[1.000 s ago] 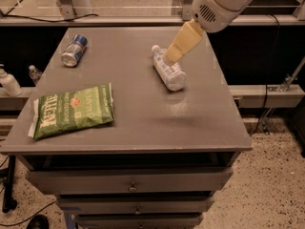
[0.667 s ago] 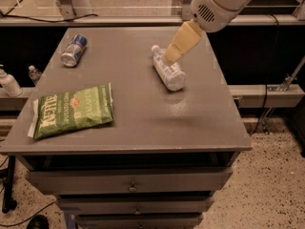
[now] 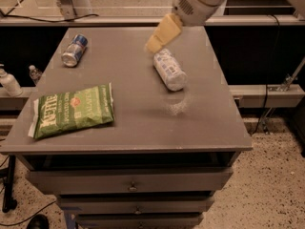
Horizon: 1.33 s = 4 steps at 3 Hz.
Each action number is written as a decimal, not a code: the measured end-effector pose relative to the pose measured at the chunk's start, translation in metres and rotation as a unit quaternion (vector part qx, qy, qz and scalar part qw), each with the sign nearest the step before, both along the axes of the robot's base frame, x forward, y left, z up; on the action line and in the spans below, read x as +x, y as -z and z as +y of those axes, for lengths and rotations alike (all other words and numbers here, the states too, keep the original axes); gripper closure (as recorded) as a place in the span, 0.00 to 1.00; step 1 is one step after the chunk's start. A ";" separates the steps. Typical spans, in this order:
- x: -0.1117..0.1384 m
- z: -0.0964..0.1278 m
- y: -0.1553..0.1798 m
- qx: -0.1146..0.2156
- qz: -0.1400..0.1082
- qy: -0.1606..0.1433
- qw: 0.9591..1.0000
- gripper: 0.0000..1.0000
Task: Place blue plastic bottle upright
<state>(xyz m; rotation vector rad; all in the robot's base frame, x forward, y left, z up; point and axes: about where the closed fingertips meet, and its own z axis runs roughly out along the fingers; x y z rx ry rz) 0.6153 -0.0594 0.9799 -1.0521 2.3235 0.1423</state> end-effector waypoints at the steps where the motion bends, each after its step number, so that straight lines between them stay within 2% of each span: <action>1: 0.019 0.022 0.012 0.006 0.028 0.037 0.999 0.00; 2: 0.034 0.034 0.028 -0.015 0.046 0.081 0.996 0.00; 3: 0.048 0.032 0.048 -0.047 0.059 0.121 0.990 0.00; 4: 0.060 0.029 0.073 -0.075 0.075 0.141 0.984 0.00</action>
Offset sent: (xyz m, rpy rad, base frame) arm 0.0521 0.0416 -0.0501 -0.1098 0.1318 -0.2906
